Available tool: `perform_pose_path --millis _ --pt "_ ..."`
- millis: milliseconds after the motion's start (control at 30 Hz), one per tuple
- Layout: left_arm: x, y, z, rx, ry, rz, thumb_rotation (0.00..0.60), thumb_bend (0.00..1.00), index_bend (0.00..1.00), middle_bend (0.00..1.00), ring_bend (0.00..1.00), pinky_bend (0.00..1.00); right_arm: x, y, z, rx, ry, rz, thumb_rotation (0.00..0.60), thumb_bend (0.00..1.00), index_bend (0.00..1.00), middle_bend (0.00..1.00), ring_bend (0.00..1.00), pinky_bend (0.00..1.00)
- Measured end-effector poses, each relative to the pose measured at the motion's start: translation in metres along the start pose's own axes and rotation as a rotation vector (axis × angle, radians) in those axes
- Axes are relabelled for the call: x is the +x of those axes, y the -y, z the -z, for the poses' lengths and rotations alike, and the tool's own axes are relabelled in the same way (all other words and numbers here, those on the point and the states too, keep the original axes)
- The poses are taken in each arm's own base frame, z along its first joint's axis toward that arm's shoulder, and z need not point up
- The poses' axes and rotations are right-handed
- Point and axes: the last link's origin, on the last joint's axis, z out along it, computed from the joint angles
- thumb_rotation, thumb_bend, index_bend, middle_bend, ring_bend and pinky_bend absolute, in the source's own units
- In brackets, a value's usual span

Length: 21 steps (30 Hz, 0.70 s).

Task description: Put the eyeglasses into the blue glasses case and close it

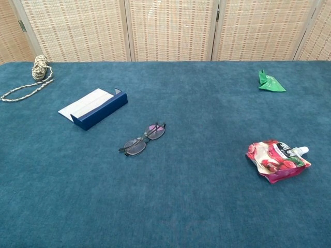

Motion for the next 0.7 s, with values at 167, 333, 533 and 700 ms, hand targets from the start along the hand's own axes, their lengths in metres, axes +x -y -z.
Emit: perform_pose_path --millis 167,333,533,700 --pt "0.0 -0.012 -0.023 -0.117 0.013 -0.004 0.6 0.34 0.23 0.44 0.45 0.43 0.004 0.003 -0.001 0.01 -0.002 0.012 0.6 0.29 0.17 0.35 0.26 0.3" --pt "-0.006 -0.024 -0.055 -0.234 0.075 0.003 0.6 0.34 0.24 0.69 0.72 0.81 0.003 0.007 -0.001 0.02 0.005 0.012 0.6 0.29 0.17 0.35 0.26 0.3" --pt "-0.018 -0.036 -0.098 -0.32 0.185 0.02 0.6 0.48 0.24 0.93 0.95 0.99 0.002 0.006 0.0 0.013 0.01 0.009 0.6 0.29 0.17 0.35 0.26 0.3" --pt "-0.029 -0.048 -0.126 -0.341 0.285 0.025 0.6 0.62 0.21 0.97 0.98 1.0 0.001 0.006 0.0 0.01 0.011 0.01 0.6 0.29 0.17 0.35 0.26 0.3"
